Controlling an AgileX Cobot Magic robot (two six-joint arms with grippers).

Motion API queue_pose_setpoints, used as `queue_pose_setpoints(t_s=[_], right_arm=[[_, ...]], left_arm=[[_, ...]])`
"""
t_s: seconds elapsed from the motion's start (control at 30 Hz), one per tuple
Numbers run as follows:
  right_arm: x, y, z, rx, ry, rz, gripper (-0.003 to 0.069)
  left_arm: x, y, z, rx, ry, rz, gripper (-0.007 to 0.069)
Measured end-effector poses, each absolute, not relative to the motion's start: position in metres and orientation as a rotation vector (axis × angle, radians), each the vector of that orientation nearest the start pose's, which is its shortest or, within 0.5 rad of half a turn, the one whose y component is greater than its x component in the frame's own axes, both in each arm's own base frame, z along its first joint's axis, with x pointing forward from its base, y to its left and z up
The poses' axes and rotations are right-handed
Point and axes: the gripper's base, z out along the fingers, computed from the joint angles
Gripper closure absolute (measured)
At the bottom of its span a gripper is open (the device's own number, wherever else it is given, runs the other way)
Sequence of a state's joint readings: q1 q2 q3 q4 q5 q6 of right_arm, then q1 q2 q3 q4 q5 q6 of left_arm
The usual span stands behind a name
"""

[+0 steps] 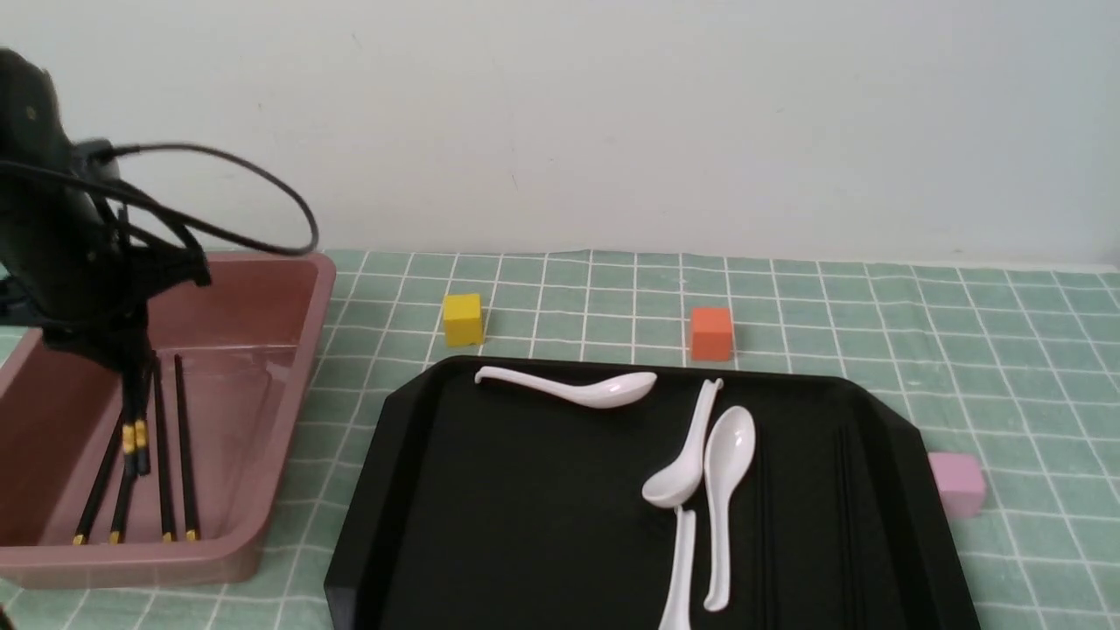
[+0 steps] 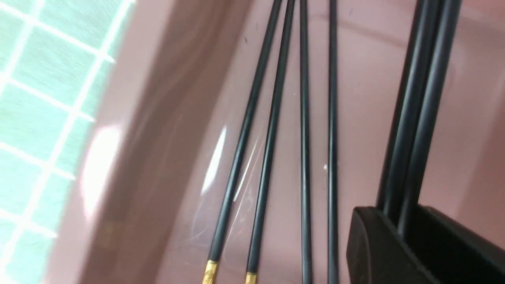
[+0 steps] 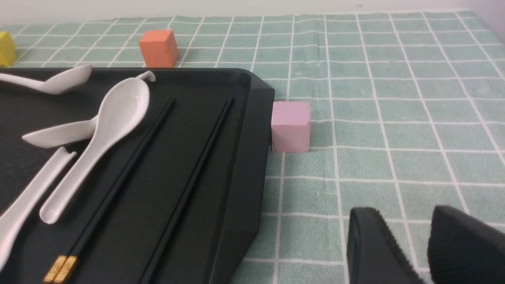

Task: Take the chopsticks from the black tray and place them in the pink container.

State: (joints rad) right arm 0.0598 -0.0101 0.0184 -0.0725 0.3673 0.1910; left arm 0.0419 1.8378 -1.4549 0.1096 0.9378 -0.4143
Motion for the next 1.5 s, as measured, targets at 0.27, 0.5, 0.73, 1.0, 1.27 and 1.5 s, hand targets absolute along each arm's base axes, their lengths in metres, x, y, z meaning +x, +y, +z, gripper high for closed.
queue_pose_setpoints(t_s=[0.27,0.5,0.73,1.0,1.27,1.5], right_arm=[[0.053,0.001,0.175,0.077,1.858,0.103,0.0419],[0.053,0.001,0.175,0.077,1.858,0.103,0.0419],[0.053,0.001,0.175,0.077,1.858,0.103,0.0419],[0.053,0.001,0.175,0.077,1.858,0.103,0.0419],[0.053,0.001,0.175,0.077,1.858,0.103,0.0419],[0.053,0.001,0.175,0.077,1.858,0.103,0.0419]], left_arm=[[0.403,0.024,0.207,-0.614,2.773,0.045,0.0495],[0.393,0.024,0.212,-0.633,2.859,0.069,0.0370],[0.370,0.020,0.242,-0.670,2.922,0.030,0.0424],[0.309,0.009,0.303,-0.585,2.814,-0.122,0.0624],[0.205,-0.010,0.316,-0.393,2.622,-0.363,0.0637],[0.118,-0.023,0.289,-0.274,2.317,-0.505,0.0637]])
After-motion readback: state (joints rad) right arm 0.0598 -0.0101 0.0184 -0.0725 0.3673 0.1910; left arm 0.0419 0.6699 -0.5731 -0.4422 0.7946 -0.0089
